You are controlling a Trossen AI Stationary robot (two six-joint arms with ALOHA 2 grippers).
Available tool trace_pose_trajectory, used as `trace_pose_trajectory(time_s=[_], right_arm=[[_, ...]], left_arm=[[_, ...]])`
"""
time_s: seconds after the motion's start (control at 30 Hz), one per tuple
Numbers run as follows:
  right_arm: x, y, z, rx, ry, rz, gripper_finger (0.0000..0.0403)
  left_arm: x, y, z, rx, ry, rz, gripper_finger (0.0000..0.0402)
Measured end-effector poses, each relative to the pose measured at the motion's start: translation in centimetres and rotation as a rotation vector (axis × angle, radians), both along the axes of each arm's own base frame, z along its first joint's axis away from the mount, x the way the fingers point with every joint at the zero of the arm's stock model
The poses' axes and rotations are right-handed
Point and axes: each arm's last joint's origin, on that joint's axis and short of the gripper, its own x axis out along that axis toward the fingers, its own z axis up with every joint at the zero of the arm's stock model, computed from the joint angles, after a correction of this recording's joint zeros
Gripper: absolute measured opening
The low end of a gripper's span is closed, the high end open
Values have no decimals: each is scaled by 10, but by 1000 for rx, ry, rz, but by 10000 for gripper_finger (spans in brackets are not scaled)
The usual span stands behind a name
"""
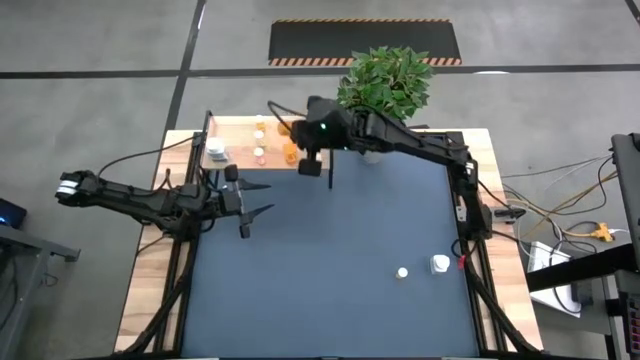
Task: Pick and place medicine bottles onto shelf by color
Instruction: Put the orange pill bottle on the shelf
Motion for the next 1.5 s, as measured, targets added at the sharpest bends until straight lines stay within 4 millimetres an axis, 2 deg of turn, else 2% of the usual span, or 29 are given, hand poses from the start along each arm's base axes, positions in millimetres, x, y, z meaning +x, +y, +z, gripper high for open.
trace_pose_trajectory(time_s=[0.27,0.53,0.77,1.17,1.5], right_arm=[[6,-49,-19,5,-6,-103,8],[0,-73,-14,0,-75,-158,8],[4,-78,-25,12,-47,-158,8],[21,-85,-57,27,23,-156,8],[23,-86,-60,23,28,-158,8]], left_arm=[[0,0,1,0,-8,1,209],[0,0,1,0,-7,1,209],[0,0,1,0,-13,2,209],[0,0,1,0,-14,2,209],[0,0,1,0,-14,2,209]])
